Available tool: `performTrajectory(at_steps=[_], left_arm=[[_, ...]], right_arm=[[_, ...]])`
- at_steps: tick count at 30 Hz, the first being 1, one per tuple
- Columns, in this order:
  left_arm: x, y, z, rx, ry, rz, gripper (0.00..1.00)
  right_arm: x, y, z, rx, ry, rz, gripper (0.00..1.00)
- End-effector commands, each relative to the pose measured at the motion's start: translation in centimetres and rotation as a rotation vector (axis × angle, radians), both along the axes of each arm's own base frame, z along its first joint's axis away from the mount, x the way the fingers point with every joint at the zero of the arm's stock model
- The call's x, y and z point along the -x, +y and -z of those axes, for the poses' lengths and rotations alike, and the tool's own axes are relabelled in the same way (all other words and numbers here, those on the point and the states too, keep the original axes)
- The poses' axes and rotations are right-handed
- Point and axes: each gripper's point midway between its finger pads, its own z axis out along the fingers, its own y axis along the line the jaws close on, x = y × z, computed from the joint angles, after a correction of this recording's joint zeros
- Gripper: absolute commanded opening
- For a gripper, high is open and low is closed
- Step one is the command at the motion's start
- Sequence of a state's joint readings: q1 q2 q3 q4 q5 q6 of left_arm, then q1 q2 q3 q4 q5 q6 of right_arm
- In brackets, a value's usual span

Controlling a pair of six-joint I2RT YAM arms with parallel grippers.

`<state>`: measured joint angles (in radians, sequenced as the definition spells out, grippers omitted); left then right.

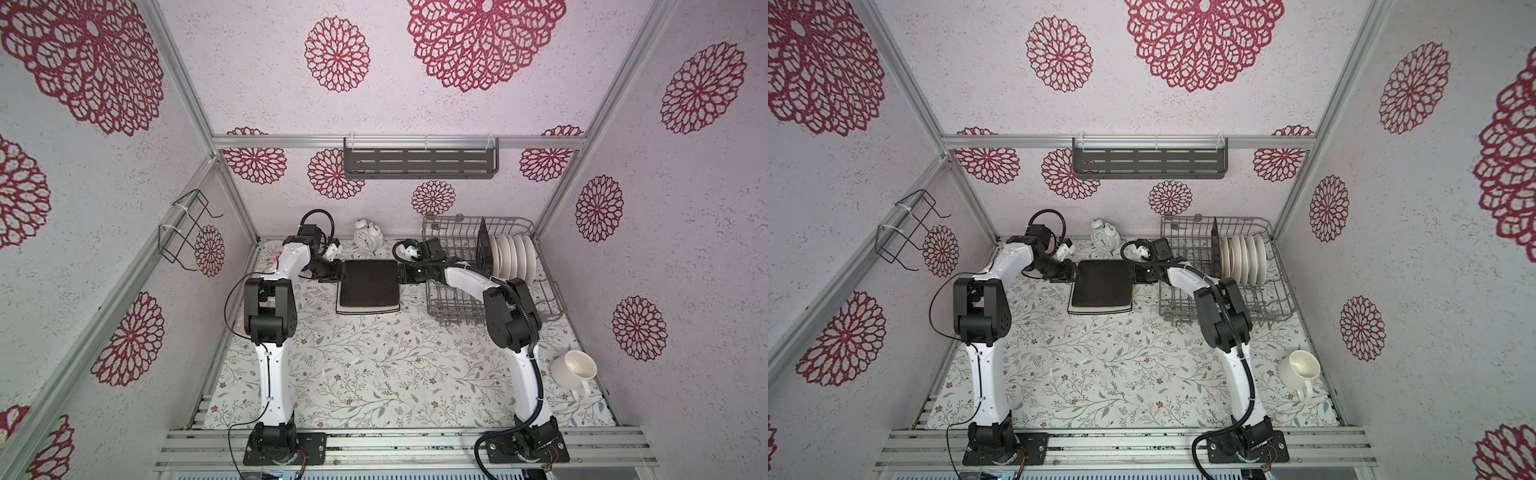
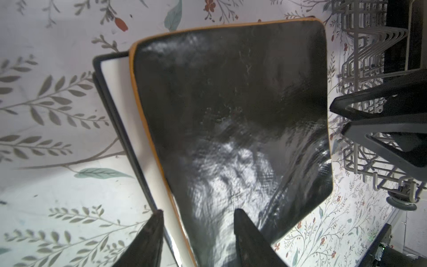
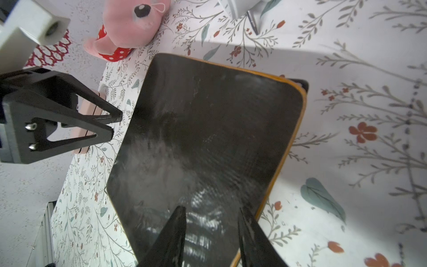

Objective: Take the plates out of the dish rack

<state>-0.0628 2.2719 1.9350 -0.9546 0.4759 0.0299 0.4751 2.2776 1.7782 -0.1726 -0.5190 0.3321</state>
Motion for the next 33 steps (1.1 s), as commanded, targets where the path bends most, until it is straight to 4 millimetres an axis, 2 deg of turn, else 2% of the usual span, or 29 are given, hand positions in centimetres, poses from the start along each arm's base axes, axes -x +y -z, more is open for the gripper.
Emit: performTrajectory(at_steps=[1, 6, 9, 14, 19, 26, 29, 33], left_arm=[[0.1, 0.4, -1.8, -0.011, -0.047, 0.009, 0.52], [0.1, 0.5, -2.3, -0.013, -0.056, 0.005, 0.53], [0.2, 0.5, -2.9, -0.014, -0.067, 0.005, 0.54], [0.1, 0.5, -3.6, -0.012, -0.085, 0.005, 0.55], [0.2, 0.6, -4.2, -0.018, -0.096, 0.004, 0.56], [0.4, 0.7, -5.1, -0.017, -0.114, 0.005, 0.57], [0.4, 0.6, -5.2, -0.016, -0.115, 0.007, 0.58], [0.4, 0.4, -5.0, -0.006, -0.107, 0.008, 0.58]], right_arm=[[-0.1, 0.8, -0.4, 0.008, -0.016, -0.019, 0.40], [0.0, 0.4, -0.5, 0.033, -0.024, -0.012, 0.40], [-0.1, -0.6, -1.9, 0.059, -0.068, 0.023, 0.48], [0.1, -1.3, -3.1, 0.073, -0.093, 0.042, 0.59], [-0.5, -1.5, -3.3, 0.088, -0.111, 0.062, 0.58], [-1.3, -0.9, -1.7, 0.089, -0.078, 0.057, 0.52], [-1.4, -0.7, -1.4, 0.083, -0.070, 0.055, 0.47], [-1.5, -0.7, -0.9, 0.091, -0.062, 0.053, 0.46]])
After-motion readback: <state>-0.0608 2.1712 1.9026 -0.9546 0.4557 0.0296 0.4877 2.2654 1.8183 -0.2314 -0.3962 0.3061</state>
